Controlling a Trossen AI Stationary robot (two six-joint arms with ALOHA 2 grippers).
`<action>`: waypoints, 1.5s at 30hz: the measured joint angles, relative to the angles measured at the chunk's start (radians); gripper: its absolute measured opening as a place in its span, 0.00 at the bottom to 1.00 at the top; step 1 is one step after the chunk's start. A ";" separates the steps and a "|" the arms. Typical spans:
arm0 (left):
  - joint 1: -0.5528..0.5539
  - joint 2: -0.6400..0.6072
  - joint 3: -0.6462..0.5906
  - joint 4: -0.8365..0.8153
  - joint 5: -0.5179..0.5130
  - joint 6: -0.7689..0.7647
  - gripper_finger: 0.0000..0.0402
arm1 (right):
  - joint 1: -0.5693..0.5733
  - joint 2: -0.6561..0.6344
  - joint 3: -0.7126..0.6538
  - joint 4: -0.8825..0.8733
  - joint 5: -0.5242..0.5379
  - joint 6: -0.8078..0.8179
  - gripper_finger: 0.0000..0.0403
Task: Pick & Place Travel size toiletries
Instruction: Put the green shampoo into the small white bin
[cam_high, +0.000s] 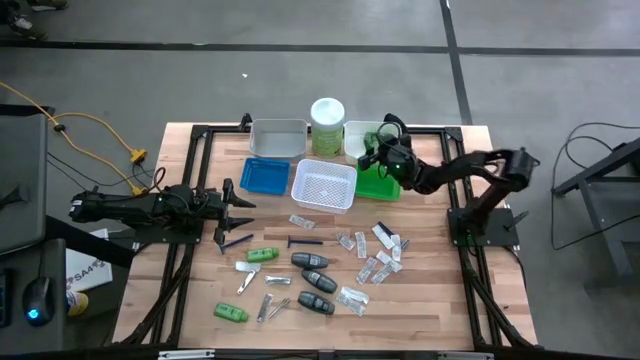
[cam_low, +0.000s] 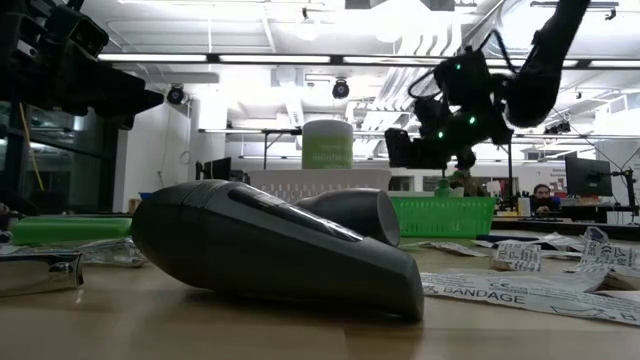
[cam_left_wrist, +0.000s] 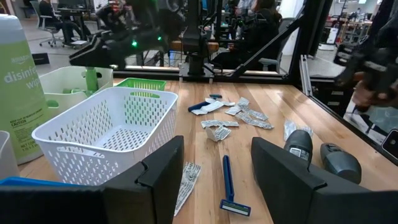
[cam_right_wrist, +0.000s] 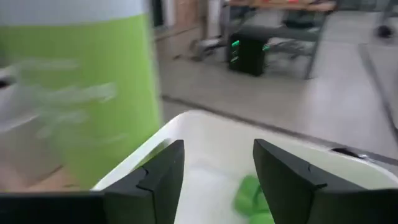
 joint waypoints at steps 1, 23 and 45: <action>0.000 0.000 0.000 0.000 0.000 0.000 0.47 | 0.014 -0.028 0.000 -0.032 -0.032 -0.005 0.47; 0.000 0.000 0.000 0.000 0.000 0.000 0.47 | 0.296 -0.222 0.001 -0.092 -0.549 -0.062 0.46; 0.000 0.000 0.000 0.000 0.000 0.000 0.47 | 0.406 -0.244 0.083 -0.550 -0.458 -0.142 0.46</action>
